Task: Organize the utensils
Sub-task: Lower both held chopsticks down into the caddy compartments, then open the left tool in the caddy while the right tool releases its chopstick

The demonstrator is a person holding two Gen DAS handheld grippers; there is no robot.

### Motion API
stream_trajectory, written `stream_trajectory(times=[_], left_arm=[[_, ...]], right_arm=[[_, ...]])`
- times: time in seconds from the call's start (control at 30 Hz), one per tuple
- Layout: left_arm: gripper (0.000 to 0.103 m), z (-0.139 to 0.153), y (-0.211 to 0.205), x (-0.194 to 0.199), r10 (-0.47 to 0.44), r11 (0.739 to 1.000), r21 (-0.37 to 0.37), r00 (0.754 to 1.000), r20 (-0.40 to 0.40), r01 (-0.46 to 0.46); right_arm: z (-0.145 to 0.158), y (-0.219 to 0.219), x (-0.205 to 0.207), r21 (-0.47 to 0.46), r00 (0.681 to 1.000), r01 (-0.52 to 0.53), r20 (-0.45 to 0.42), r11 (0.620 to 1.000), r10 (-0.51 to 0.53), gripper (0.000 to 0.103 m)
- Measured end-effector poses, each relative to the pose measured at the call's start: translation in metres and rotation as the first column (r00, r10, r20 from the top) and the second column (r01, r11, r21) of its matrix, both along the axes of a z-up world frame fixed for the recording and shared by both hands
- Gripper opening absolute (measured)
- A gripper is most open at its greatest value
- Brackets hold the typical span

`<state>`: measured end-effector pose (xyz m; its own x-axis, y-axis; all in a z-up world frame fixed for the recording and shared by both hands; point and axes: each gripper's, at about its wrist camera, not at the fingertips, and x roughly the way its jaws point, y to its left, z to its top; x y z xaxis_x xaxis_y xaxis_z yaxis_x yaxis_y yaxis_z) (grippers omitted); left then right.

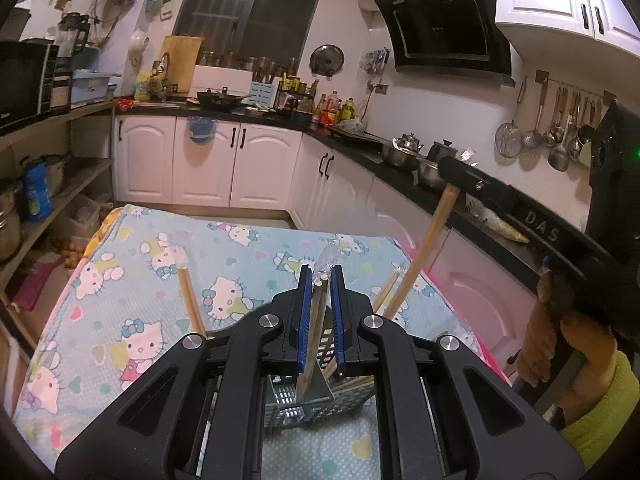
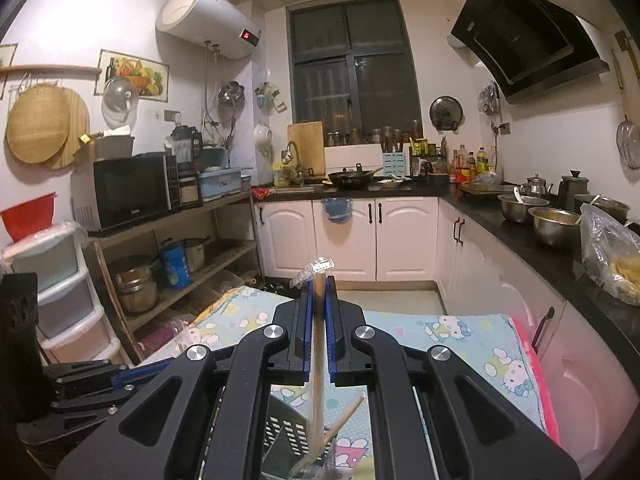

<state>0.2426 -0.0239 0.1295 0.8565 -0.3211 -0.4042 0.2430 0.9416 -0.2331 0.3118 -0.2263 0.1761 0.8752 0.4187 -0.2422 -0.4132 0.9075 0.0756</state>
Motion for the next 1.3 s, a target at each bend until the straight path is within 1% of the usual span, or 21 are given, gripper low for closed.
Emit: stream_trajectory(times=[0.23,0.43,0.77,0.9,1.13,1.3], left_arm=[[0.004,-0.011,-0.002,0.002,-0.01,1.0,0.005,1.0,-0.014,0.01],[0.004,-0.018,-0.002,0.003,-0.01,1.0,0.004,1.0,-0.029,0.01],[0.004,-0.03,0.0,0.004,0.001,1.0,0.002,0.998,-0.062,0.0],[0.004,-0.032,0.002,0.004,0.01,1.0,0.002,0.998,-0.066,-0.01],[0.005,-0.032,0.003,0.003,0.015,1.0,0.005,0.997,-0.072,-0.015],[0.006,-0.038,0.006,0.004,0.014,1.0,0.005,0.994,-0.109,-0.013]], right_arm=[[-0.018,0.01,0.006,-0.053,1.0,-0.01,-0.014,0.999,0.009,0.006],[-0.031,0.011,0.009,-0.069,0.999,-0.015,-0.039,0.998,0.012,0.006],[-0.049,0.007,0.011,-0.076,0.995,-0.021,-0.099,0.997,0.014,0.006],[-0.054,0.004,0.011,-0.073,0.99,-0.02,-0.141,0.997,0.009,0.006],[-0.057,-0.001,0.009,-0.056,0.981,-0.023,-0.193,0.998,0.012,0.007],[-0.059,0.001,0.004,-0.063,0.975,-0.034,-0.223,0.997,0.019,0.008]])
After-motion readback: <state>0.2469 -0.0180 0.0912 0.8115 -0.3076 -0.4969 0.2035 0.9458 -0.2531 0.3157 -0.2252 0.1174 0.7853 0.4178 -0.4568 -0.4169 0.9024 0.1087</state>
